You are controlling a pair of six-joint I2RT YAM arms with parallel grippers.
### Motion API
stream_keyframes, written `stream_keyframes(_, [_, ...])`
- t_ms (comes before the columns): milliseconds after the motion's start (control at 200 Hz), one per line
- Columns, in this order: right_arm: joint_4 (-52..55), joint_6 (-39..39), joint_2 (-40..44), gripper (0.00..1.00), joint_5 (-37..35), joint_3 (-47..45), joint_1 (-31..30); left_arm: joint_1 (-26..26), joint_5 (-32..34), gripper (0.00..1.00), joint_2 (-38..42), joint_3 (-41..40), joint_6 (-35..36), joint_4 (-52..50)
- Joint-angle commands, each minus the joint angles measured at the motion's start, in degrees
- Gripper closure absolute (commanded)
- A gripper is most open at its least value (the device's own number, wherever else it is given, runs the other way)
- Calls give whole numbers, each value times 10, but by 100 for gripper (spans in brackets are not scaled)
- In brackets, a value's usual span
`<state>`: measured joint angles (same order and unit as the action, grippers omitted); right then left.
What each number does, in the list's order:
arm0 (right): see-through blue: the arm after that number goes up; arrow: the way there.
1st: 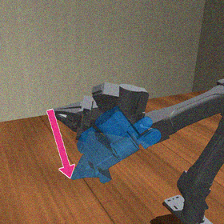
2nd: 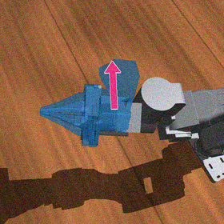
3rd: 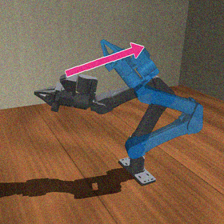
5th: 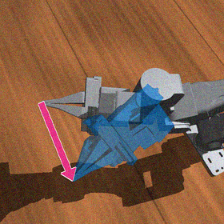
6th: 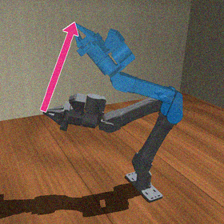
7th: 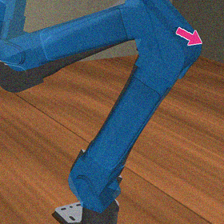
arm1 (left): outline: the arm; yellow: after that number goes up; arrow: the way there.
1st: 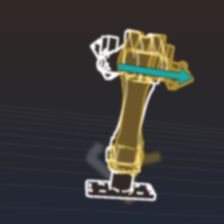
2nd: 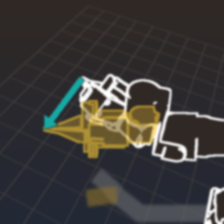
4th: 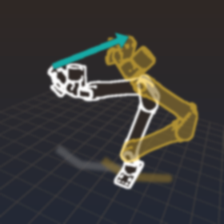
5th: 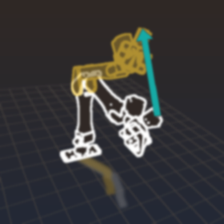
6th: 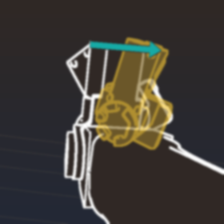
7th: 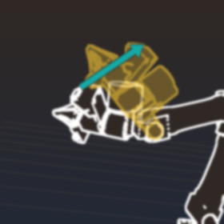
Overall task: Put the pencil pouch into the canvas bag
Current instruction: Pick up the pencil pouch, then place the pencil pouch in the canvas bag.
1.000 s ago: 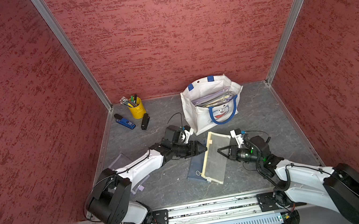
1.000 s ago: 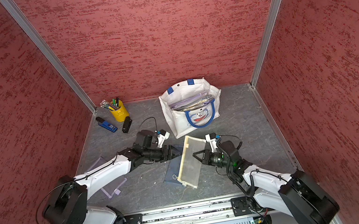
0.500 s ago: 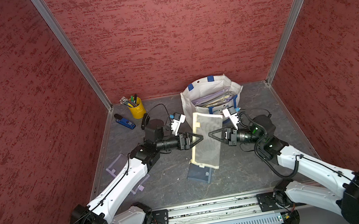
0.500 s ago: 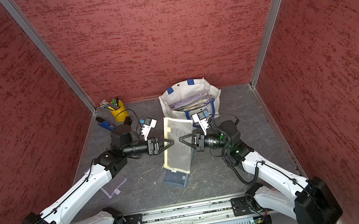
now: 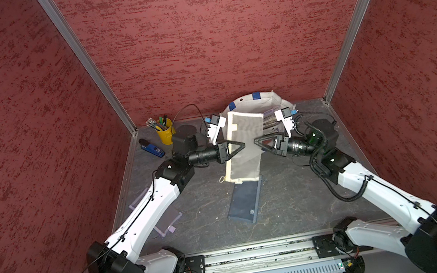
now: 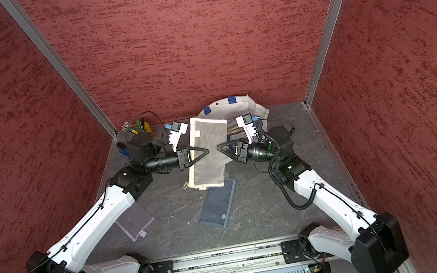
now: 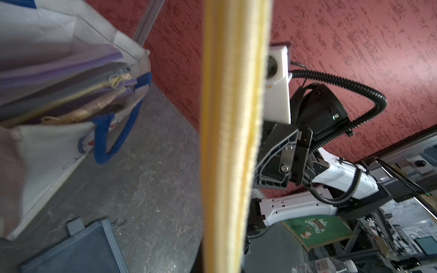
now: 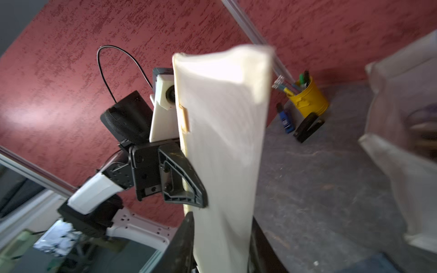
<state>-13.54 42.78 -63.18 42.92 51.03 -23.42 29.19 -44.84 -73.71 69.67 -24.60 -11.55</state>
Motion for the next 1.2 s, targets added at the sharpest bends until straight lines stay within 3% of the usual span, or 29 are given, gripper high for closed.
stream_keyframes(0, [137, -68, 31, 35, -72, 51, 16, -9, 67, 100, -22, 79, 96, -127])
stream_keyframes(120, [259, -109, 29, 12, -124, 113, 31, -11, 128, 100, -39, 136, 143, -176])
stream_keyframes(225, [349, -132, 25, 2, -185, 158, 44, -20, 151, 100, -66, 182, 172, -186])
stream_keyframes(456, [487, -157, 25, 1, -263, 196, 58, -16, 230, 100, -183, 324, 248, -187])
stream_keyframes(706, [521, -162, 56, 1, -282, 164, 60, 6, 346, 100, -369, 559, 348, -210])
stream_keyframes(852, [548, -178, 55, 1, -285, 173, 63, 10, 361, 100, -463, 673, 381, -213])
stream_keyframes(1192, [577, -217, 45, 1, -271, 177, 84, 21, 322, 100, -572, 689, 450, -135])
